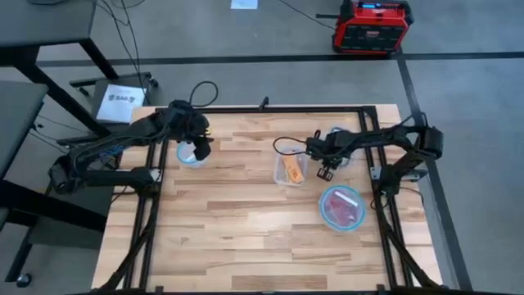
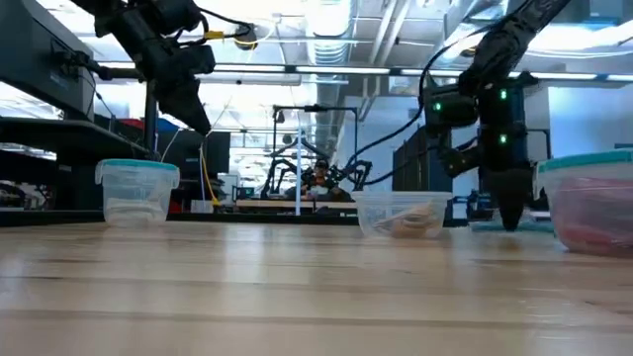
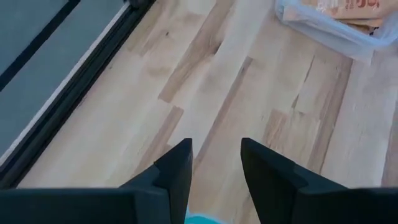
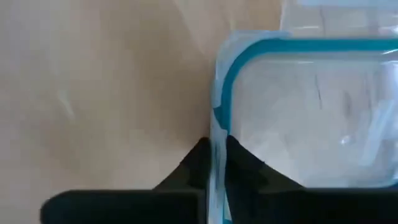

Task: Sort candy
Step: Close the rectangular transparent bin

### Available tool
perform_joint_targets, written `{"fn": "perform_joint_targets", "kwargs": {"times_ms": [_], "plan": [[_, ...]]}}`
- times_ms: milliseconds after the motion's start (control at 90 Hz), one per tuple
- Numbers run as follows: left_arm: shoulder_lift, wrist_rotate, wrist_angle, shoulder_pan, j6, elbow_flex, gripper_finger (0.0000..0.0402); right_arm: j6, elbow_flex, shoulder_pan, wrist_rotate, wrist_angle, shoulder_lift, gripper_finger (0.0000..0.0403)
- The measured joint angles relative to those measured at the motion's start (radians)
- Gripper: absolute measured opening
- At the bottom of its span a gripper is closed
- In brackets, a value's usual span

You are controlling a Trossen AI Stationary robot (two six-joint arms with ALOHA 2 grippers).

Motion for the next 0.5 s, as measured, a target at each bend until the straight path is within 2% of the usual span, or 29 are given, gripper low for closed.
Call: {"fn": "perform_joint_targets", "kwargs": {"times_ms": [200, 300, 500], "plan": [[0.0, 0.0, 0.04, -0.013, -0.017, 0.0, 0.0123, -0.015, 0.176, 0.036, -0.008, -0.197, -0.108, 0.0005], [0.0, 0.0, 0.064, -0.028, -0.014, 0.0, 0.0123, -0.039, 0.278, 0.057, -0.048, -0.267, -0.172, 0.0003], [0.0, 0.0, 0.12, -0.031, -0.012, 0.0, 0.0123, -0.042, 0.434, 0.1, -0.086, -0.317, -0.271, 0.0002]]}}
